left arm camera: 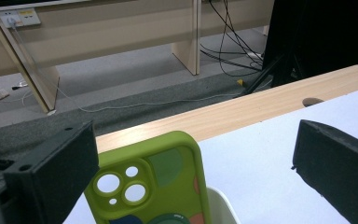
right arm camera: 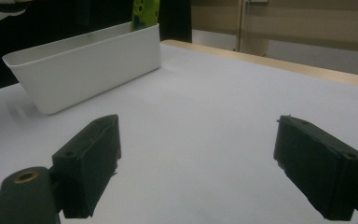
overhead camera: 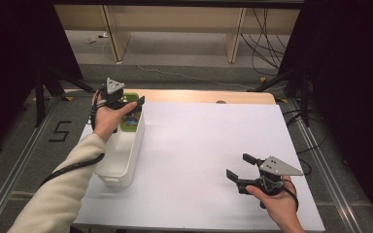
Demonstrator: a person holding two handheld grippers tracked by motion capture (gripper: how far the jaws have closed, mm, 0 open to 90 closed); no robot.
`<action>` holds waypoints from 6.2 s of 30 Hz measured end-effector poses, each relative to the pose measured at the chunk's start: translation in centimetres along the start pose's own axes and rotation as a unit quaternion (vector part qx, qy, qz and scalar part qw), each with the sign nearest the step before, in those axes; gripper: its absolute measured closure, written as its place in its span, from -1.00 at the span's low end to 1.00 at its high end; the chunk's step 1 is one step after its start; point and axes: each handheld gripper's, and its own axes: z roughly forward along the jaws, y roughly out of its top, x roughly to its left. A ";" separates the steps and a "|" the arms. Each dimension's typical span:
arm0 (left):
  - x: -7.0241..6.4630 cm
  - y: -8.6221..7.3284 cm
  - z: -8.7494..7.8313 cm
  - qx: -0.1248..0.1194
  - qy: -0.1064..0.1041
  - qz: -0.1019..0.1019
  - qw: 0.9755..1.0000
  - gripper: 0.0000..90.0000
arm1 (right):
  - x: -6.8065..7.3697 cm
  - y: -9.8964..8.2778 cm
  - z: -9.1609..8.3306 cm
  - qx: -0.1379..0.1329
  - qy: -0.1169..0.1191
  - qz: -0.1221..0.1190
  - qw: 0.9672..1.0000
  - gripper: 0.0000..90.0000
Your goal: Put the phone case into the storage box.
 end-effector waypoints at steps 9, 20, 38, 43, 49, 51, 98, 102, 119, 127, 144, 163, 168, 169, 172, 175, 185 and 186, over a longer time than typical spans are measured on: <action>-0.3 0.0 -0.8 -0.002 -0.005 0.003 1.000 -1.00 | 0.0 0.0 0.0 0.000 0.000 0.000 1.000 -0.65; -0.6 0.0 -1.6 -0.003 -0.007 0.004 1.000 -1.00 | 0.0 0.0 0.0 0.000 0.000 0.000 1.000 -0.65; -1.0 -0.7 -2.9 -0.005 -0.017 0.007 1.000 -1.00 | 0.0 0.0 0.0 0.000 0.000 0.000 1.000 -0.65; -1.2 -0.8 -3.3 -0.007 -0.021 0.009 1.000 -1.00 | 0.0 0.0 0.0 0.000 0.000 0.000 1.000 -0.65; -1.3 -1.0 -3.8 -0.007 -0.023 0.012 1.000 -1.00 | 0.0 0.0 0.0 0.000 -0.001 0.000 1.000 -0.65; -1.4 -1.1 -3.9 -0.008 -0.025 0.012 1.000 -1.00 | 0.0 0.0 0.0 0.001 -0.001 0.000 1.000 -0.65; -2.9 -3.1 -8.0 -0.015 -0.064 0.020 0.998 -0.98 | 0.0 0.1 -0.1 -0.002 -0.002 -0.001 1.000 -0.65; -3.0 -3.2 -8.5 -0.019 -0.070 0.023 0.997 -0.98 | 0.0 0.1 -0.1 -0.002 -0.001 0.000 1.000 -0.65; -4.2 -4.3 -10.8 -0.027 -0.103 0.023 0.994 -0.96 | 0.0 0.1 -0.1 -0.002 -0.003 -0.001 1.000 -0.65; -5.0 -5.1 -11.6 -0.029 -0.121 0.018 0.992 -0.95 | 0.0 0.1 -0.1 -0.002 -0.003 -0.001 1.000 -0.65; -5.7 -6.5 -12.9 -0.028 -0.141 0.024 0.989 -0.94 | 0.0 0.1 -0.1 -0.002 -0.003 -0.001 1.000 -0.65; -6.3 -7.4 -14.0 -0.033 -0.159 0.038 0.986 -0.94 | 0.0 0.1 -0.1 0.000 -0.003 -0.001 1.000 -0.65; -6.3 -7.6 -14.1 -0.033 -0.162 0.038 0.986 -0.94 | 0.1 0.1 -0.1 -0.001 -0.003 -0.001 1.000 -0.65; -6.3 -7.7 -14.1 -0.033 -0.162 0.037 0.986 -0.93 | 0.1 0.1 -0.1 -0.001 -0.003 0.000 1.000 -0.65; -6.3 -7.9 -14.2 -0.033 -0.165 0.038 0.985 -0.93 | 0.0 0.1 -0.1 -0.002 -0.003 -0.001 1.000 -0.65; -6.2 -8.0 -14.2 -0.032 -0.166 0.038 0.985 -0.93 | 0.1 0.1 -0.1 -0.001 -0.003 -0.001 1.000 -0.65; -6.3 -8.1 -14.1 -0.033 -0.172 0.037 0.984 -0.92 | 0.1 0.1 -0.1 -0.002 -0.002 -0.002 1.000 -0.65; -6.3 -8.1 -14.1 -0.034 -0.173 0.037 0.984 -0.92 | 0.1 0.1 -0.1 -0.002 -0.002 -0.002 1.000 -0.65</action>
